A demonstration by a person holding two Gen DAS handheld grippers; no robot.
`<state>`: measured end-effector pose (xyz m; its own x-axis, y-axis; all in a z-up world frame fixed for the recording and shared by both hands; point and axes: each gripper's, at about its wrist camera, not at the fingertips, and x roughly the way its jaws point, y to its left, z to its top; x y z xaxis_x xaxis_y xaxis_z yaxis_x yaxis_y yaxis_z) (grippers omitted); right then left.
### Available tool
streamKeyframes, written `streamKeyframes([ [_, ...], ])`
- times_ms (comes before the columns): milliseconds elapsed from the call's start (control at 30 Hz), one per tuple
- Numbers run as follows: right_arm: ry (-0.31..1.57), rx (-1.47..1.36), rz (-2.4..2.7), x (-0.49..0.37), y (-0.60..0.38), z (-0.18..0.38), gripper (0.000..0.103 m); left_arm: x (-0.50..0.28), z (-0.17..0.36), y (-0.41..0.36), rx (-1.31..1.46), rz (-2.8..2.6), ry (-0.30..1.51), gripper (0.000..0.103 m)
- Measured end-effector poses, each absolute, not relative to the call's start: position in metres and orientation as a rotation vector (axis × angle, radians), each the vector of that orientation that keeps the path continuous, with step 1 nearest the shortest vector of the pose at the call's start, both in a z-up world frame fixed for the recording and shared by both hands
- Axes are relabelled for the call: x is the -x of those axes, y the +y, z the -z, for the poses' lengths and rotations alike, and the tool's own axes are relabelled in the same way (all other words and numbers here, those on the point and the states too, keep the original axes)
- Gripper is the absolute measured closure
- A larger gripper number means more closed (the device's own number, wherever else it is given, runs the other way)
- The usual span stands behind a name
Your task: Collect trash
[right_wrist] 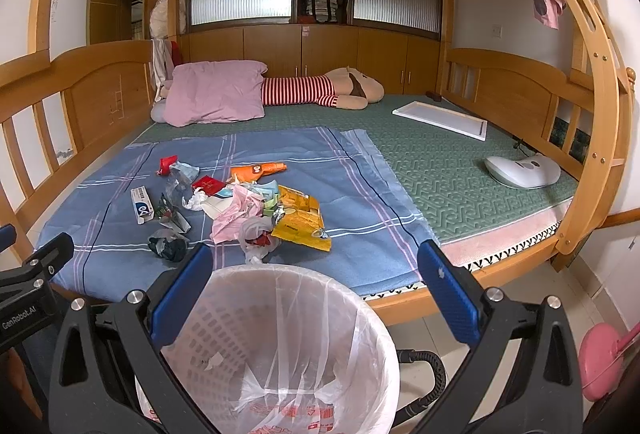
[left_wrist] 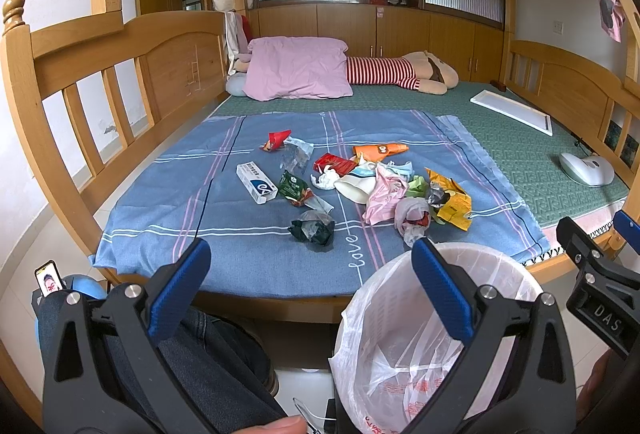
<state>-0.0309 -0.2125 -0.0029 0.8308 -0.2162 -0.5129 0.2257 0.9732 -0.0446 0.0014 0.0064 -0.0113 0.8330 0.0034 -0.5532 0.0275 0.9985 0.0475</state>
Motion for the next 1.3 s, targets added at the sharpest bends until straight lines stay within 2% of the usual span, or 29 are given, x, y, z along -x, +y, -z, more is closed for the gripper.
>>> streamKeyframes([
  [1300, 0.558, -0.037, 0.231, 0.030, -0.216, 0.009, 0.003, 0.002, 0.022, 0.006, -0.059, 0.011, 0.597, 0.003],
])
